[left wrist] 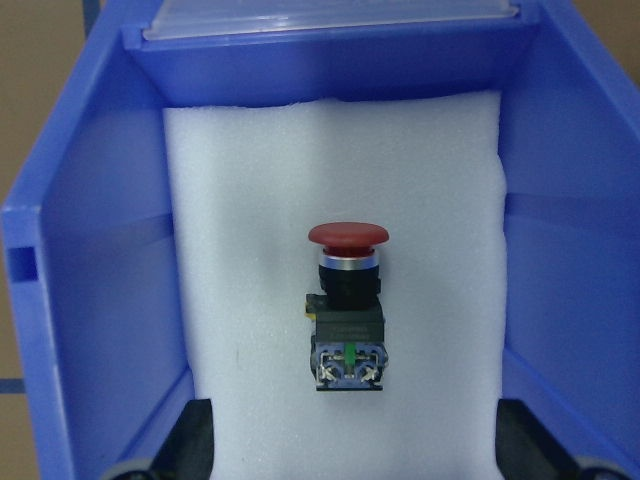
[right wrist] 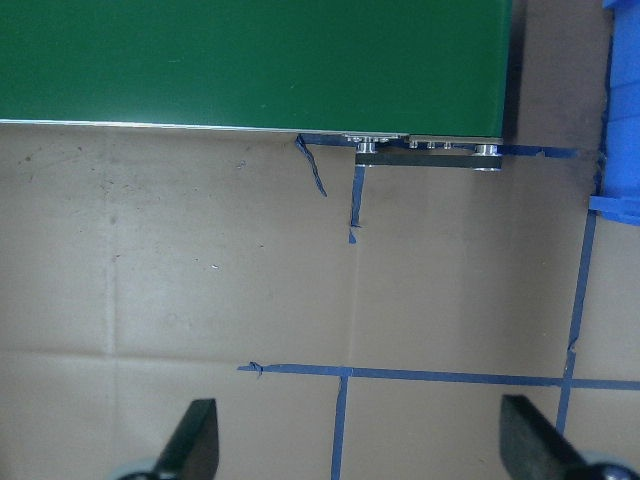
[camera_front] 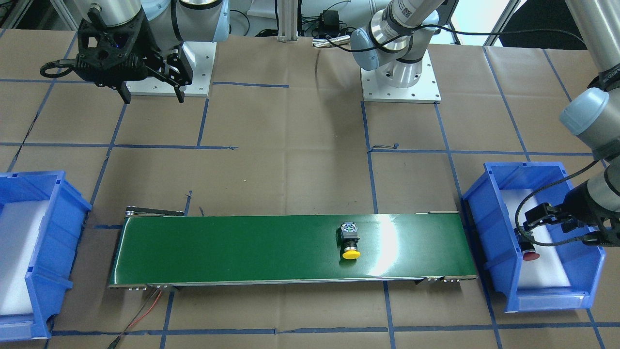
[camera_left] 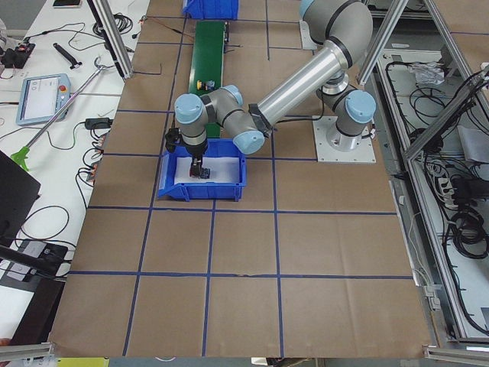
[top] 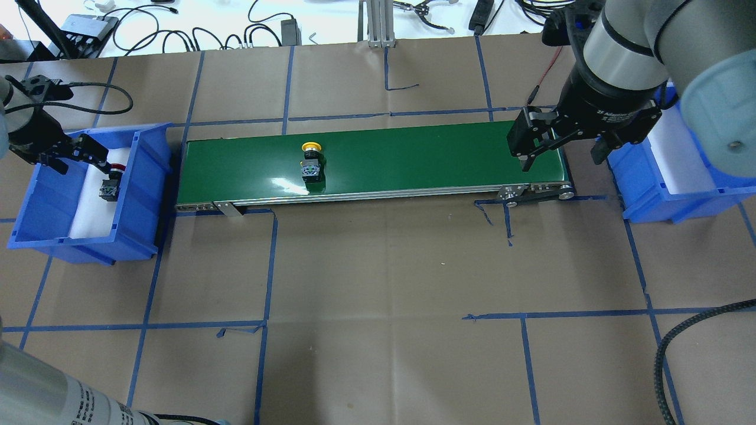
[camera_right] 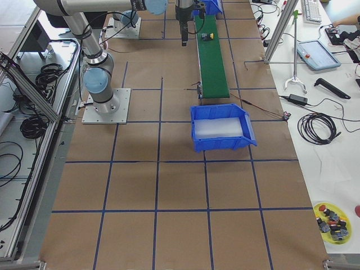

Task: Transport two buttons from left to right
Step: 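Grasp the red-capped button with the left gripper and lift it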

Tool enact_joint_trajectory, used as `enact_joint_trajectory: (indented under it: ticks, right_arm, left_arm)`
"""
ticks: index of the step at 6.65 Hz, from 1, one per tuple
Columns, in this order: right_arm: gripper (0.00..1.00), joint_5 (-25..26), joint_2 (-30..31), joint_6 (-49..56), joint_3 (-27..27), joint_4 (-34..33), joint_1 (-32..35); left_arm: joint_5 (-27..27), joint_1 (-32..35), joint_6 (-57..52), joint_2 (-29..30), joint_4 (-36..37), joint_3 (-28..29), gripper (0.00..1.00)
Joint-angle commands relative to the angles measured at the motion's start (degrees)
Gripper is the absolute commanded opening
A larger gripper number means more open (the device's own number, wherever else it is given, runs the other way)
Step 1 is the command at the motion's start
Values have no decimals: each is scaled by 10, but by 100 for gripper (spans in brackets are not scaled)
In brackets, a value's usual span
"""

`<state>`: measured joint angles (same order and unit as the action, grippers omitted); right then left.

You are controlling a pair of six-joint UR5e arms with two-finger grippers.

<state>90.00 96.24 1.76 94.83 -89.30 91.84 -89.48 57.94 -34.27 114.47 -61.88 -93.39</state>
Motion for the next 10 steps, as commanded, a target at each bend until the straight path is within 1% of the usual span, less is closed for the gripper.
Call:
enact_joint_trajectory:
  ticks: [1, 2, 3, 4, 5, 6, 7, 8, 9, 10]
  right_arm:
    - [100, 0, 0, 0, 0, 0, 0]
    - [100, 0, 0, 0, 0, 0, 0]
    - [100, 0, 0, 0, 0, 0, 0]
    - [100, 0, 0, 0, 0, 0, 0]
    - [100, 0, -1, 0, 0, 0, 0]
    - [100, 0, 0, 0, 0, 0, 0]
    - [100, 0, 0, 0, 0, 0, 0]
    - [100, 0, 0, 0, 0, 0, 0]
    - [100, 0, 0, 0, 0, 0, 0]
    - [100, 0, 0, 0, 1, 0, 0]
  left_arm:
    - [0, 0, -1, 15, 81, -45, 100]
    - [0, 0, 0, 30, 86, -45, 100]
    - [1, 0, -1, 45, 117, -46, 100]
    - [1, 1, -1, 49, 118, -45, 99]
    - [1, 1, 0, 49, 118, -43, 92]
    - [0, 2, 0, 50, 118, -43, 65]
    - [0, 2, 3, 50, 114, -40, 33]
    - [-1, 3, 3, 47, 110, -36, 9]
    - [-1, 5, 3, 39, 107, -29, 0]
    - [-1, 6, -2, 24, 93, -22, 0]
